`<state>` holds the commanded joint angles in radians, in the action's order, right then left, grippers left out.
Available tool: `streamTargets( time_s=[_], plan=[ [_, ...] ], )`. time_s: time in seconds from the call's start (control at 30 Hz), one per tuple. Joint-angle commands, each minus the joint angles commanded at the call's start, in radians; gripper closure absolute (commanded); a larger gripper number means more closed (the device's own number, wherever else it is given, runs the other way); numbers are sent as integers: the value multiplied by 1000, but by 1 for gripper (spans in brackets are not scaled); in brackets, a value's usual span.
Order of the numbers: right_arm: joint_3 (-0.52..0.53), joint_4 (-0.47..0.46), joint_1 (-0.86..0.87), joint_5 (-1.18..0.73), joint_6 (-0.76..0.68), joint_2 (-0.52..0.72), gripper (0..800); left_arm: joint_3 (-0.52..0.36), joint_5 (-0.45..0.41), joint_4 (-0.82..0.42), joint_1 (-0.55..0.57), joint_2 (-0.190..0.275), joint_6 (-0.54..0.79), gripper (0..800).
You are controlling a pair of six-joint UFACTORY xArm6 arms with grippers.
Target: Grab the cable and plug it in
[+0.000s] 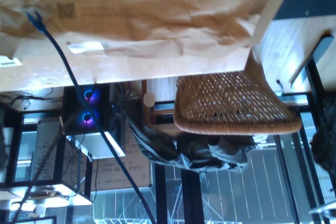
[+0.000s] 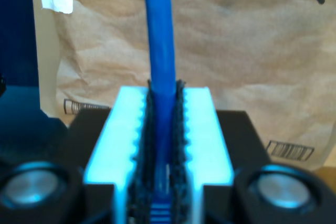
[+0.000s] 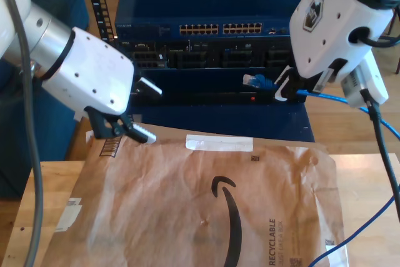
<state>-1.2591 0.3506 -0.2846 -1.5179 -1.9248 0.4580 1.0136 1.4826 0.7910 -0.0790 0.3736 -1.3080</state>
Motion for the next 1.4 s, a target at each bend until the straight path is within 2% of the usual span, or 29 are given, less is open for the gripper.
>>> streamTargets(
  time_s=[0.07, 0.37, 0.5, 0.67, 0.87, 1.13, 1.4],
  plan=[
    [-2, 37, 3, 3, 0, 2, 796, 15, -3, 49, 0, -6, 0, 0],
    [-25, 44, 3, 9, -37, -14, 796, 63, 6, 103, 32, -12, -2, 0],
    [-72, 43, 3, 9, -37, -43, 796, 135, 8, 109, 97, -28, -40, 0],
    [-74, 43, 5, 9, -38, -43, 796, 189, 11, 115, 157, -28, -71, 0],
    [-74, 43, 20, 9, -40, -41, 796, 198, 86, 232, 161, -28, -94, 0],
    [-75, 43, 23, 9, -40, -41, 796, 192, 146, 232, 155, -23, -94, 5],
    [-77, 44, 34, 9, -40, -41, 796, 198, 157, 232, 153, -23, -94, 92]
  ],
)
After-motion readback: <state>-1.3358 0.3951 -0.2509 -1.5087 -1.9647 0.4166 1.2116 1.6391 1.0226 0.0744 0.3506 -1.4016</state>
